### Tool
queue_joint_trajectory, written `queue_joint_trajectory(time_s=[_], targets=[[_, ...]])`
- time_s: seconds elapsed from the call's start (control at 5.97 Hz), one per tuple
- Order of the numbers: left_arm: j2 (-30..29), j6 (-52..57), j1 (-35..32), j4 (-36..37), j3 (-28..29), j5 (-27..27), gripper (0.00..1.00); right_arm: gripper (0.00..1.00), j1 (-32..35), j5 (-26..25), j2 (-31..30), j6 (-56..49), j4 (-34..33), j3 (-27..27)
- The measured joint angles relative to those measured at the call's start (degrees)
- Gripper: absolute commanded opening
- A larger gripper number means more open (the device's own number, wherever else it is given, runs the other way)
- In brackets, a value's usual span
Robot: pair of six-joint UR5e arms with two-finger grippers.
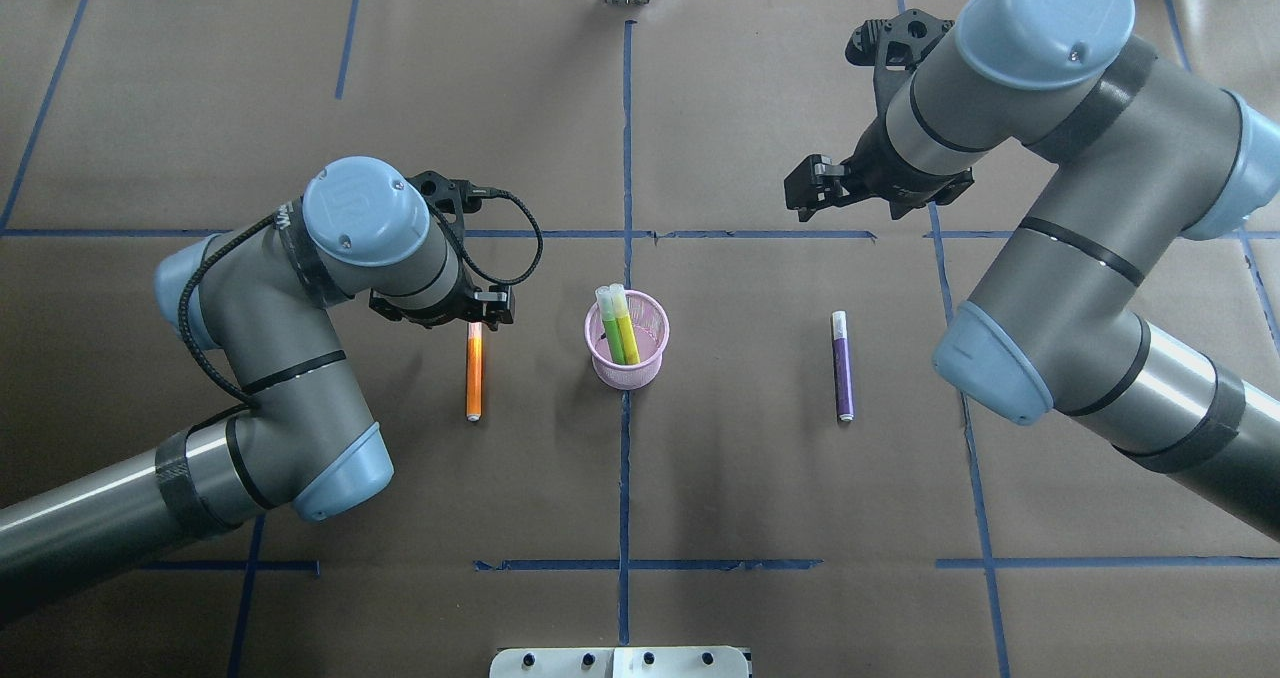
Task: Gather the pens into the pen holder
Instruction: 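Grasp the orange highlighter with the left gripper and lift it, then carry the orange highlighter with the left gripper over the pink cup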
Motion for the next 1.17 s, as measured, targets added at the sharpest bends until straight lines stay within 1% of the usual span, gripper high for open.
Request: queue_joint_trajectory(time_s=[0.17, 0.34, 0.5, 0.67, 1.01, 1.17], targets=[[0.00, -0.67, 0.48, -1.94, 1.75, 0.30, 0.59, 1.00, 0.23, 0.40, -0.10, -0.28, -0.06, -0.11], [-0.01, -0.96, 0.64, -2.66, 2.48, 0.35, 0.51, 1.00, 0.27, 0.51, -0.13, -0.23, -0.08, -0.11], [-0.01, -1.25, 0.75, -2.87, 2.74, 0.34, 0.49, 1.00, 0.31, 0.54, -0.18, -0.08, -0.08, -0.09], [-0.01, -1.69, 1.03, -2.95, 2.83, 0.33, 0.41, 1.00, 0.31, 0.52, -0.24, 0.00, -0.06, -0.07], [-0.01, -2.32, 1.68, -3.11, 3.06, 0.37, 0.00, 1.00, 0.31, 0.49, -0.44, 0.10, 0.04, -0.07], [-0.05, -2.19, 1.73, -3.04, 2.98, 0.35, 0.00, 1.00, 0.31, 0.50, -0.47, 0.15, 0.04, -0.06]])
